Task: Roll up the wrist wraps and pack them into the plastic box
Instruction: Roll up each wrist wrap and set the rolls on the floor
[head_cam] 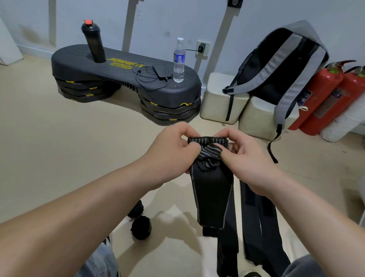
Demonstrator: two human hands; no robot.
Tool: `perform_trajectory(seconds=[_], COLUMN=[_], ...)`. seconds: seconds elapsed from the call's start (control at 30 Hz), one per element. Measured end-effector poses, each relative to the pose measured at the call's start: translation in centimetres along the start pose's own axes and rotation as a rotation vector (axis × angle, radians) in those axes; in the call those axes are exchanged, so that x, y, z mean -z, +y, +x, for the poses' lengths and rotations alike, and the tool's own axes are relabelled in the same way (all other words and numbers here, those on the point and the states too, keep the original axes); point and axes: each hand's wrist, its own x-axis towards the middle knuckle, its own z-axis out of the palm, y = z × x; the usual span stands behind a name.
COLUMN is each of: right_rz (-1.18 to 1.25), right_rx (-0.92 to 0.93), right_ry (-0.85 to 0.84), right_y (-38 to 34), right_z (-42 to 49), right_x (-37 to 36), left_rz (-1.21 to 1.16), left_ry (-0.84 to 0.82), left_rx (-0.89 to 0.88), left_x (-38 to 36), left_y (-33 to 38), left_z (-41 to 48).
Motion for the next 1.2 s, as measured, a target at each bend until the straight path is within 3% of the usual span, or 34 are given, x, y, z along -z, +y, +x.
perform_trajectory(seconds=[0.27, 0.53, 0.8, 1.07, 1.2], right_rz=[0.201, 0.318, 0.062, -0.059, 0.029], right_rx=[-0.051, -0.021, 0.176, 0.245, 0.151], right_ry=[-0.021, 0.044, 0.126, 0.145, 0.083], right_y=[-1.5, -1.4, -1.2, -1.2, -1.3], right_z=[-0.6, -0.8, -0.8, -1.2, -1.2], right_x=[0.4, 0.3, 0.4, -0.2, -0.1], left_rz=[0.055, -0.061, -0.456, -0.419, -0.390], left_ry=[0.102, 0.026, -0.177, -0.227, -0.157], left_rx=[-0.098, -0.079, 0.210, 0.248, 0.218], left_x=[-0.1, -0.4, 0.0, -0.9, -0.9], left_y=[-0.1, 0.1, 0.9, 0.2, -0.2], left_z=[0.0, -0.2, -0.1, -0.2, 0.0])
